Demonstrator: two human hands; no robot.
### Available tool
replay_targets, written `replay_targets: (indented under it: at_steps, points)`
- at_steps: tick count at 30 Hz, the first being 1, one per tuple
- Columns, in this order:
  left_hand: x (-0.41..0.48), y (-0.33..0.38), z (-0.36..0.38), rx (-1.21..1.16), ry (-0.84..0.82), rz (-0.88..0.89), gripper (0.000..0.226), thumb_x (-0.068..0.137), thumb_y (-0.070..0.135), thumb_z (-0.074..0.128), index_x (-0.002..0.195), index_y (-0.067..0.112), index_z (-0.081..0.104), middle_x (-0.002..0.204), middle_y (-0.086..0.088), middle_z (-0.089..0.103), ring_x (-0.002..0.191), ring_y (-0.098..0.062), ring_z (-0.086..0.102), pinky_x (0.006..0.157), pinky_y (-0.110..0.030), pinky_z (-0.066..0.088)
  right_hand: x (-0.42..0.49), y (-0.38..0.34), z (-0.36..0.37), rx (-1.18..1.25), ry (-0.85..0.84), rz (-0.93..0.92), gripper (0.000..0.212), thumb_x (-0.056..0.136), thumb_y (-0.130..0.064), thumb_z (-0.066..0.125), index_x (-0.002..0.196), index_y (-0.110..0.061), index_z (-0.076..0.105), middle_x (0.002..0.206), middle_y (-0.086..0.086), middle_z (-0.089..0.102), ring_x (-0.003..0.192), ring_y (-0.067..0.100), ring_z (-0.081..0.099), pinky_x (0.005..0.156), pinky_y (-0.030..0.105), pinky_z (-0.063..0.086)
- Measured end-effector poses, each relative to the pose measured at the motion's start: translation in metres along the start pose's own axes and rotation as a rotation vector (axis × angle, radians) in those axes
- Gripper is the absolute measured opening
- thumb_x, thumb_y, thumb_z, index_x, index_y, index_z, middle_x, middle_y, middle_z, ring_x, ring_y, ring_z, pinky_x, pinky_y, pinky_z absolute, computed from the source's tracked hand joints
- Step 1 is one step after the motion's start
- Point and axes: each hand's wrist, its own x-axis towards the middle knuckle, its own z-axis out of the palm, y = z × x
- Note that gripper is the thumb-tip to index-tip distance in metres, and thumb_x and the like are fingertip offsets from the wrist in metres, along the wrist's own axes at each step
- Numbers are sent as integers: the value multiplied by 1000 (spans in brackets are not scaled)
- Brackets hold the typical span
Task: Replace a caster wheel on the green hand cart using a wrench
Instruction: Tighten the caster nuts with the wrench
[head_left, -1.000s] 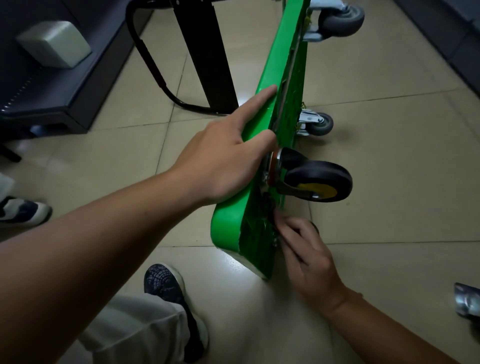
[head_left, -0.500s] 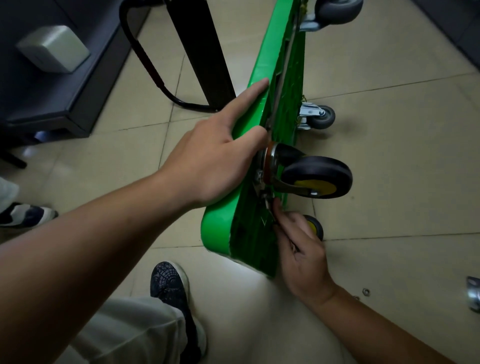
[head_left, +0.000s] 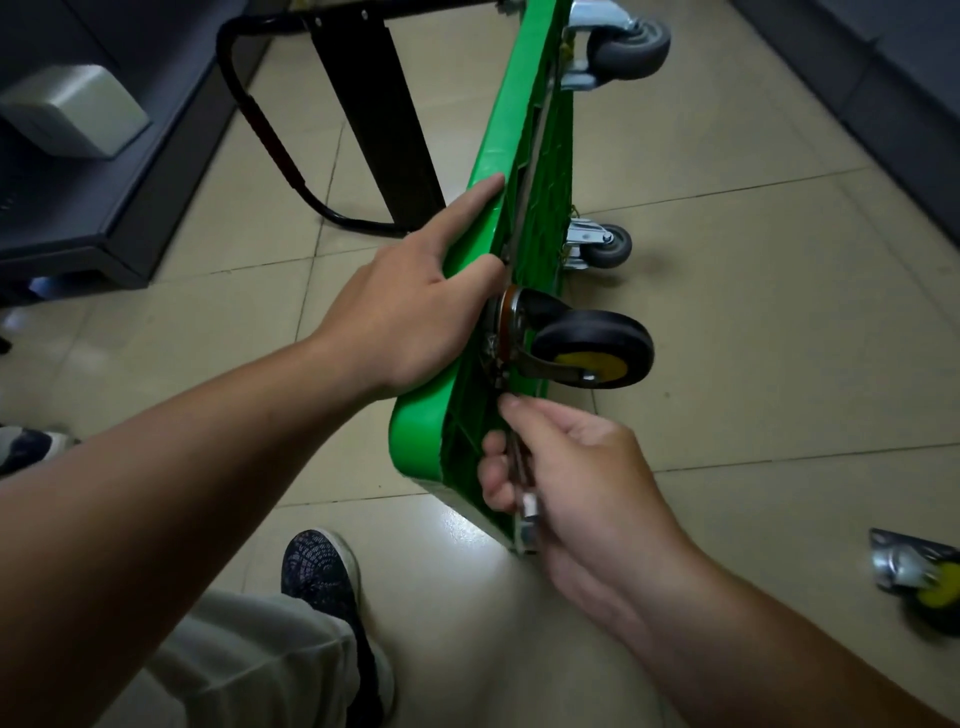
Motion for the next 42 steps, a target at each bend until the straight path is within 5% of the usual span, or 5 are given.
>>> replay_targets:
  at_steps: [5, 16, 29, 33, 42]
  points:
    - [0, -2, -3, -33, -42, -3, 69, 84, 54, 49, 145, 74, 23, 130, 10, 57, 94, -16, 70, 87, -48, 59, -23, 36, -39, -432, -17, -313, 38, 100, -25, 60, 134, -43, 61, 72, -3, 64, 54, 11, 56, 51, 22, 47]
    - [3, -10, -2, -64, -37, 15, 68, 87, 50, 51, 146, 72, 25, 127, 20, 54, 95, -13, 71, 87, -49, 59, 56, 45, -76, -946, -168, -988, 39, 104, -3, 47, 141, 9, 47, 102, 11, 57, 88, 19, 57, 86, 19, 46]
    - [3, -10, -4, 4, 24, 8, 65, 88, 49, 49, 144, 75, 26, 128, 18, 58, 96, -13, 69, 88, -49, 58, 35, 60, -47, -635, -139, -605, 53, 100, 4, 51, 148, -20, 47, 131, -6, 67, 124, 16, 62, 105, 20, 44]
    - [1, -8, -4, -9, 14, -4, 65, 88, 50, 48, 143, 75, 25, 134, 12, 58, 95, -17, 71, 86, -49, 59, 3, 37, -15, -276, -102, -221, 53, 104, -2, 50, 122, -48, 69, 68, -2, 61, 55, 14, 55, 49, 24, 45]
    - [3, -10, -9, -21, -26, 0, 64, 95, 46, 54, 145, 73, 24, 130, 4, 61, 91, -17, 71, 85, -48, 60, -13, 27, -29, -349, -48, -209, 42, 104, -17, 52, 132, -47, 60, 67, -9, 52, 56, 9, 43, 51, 21, 39]
